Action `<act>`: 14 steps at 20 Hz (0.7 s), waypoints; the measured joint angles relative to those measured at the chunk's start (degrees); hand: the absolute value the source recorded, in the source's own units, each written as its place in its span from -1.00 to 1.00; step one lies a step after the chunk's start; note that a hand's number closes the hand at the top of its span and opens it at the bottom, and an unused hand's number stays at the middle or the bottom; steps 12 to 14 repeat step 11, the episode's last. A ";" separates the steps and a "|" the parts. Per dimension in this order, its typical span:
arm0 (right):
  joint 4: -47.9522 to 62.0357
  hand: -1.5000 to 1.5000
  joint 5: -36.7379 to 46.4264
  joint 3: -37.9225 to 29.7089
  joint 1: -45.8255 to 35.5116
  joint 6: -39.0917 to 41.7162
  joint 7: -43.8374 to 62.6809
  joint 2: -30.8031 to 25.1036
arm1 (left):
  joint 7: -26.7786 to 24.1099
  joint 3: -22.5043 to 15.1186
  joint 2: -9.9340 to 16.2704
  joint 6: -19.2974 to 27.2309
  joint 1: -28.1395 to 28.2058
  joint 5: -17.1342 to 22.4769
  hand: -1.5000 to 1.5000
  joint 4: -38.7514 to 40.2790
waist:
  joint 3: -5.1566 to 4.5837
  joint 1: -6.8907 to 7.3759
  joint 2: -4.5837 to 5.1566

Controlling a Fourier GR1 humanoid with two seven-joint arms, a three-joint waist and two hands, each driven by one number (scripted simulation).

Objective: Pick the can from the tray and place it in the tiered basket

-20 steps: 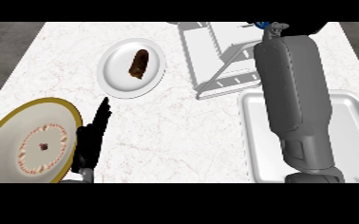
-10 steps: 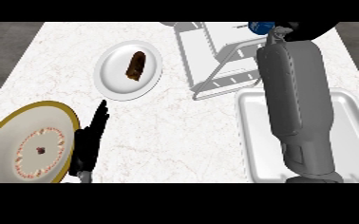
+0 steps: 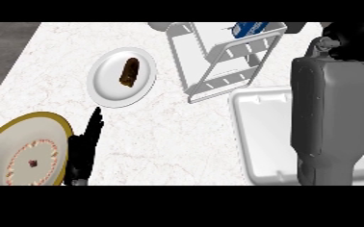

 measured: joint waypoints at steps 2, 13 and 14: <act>-4.72 -1.00 0.56 1.29 2.00 1.09 1.01 0.00 | 0.19 0.02 -0.13 0.14 0.34 0.04 0.00 -0.05 | 0.01 -0.51 -0.36; -25.40 -1.00 -1.11 9.26 14.49 7.06 3.00 0.00 | 0.05 1.27 0.23 1.09 1.47 0.16 0.00 0.17 | 0.05 -2.64 -1.40; -25.40 -1.00 -1.11 9.26 14.49 7.06 3.00 0.00 | 0.05 1.27 0.23 1.09 1.47 0.16 0.00 0.17 | 0.05 -2.64 -1.40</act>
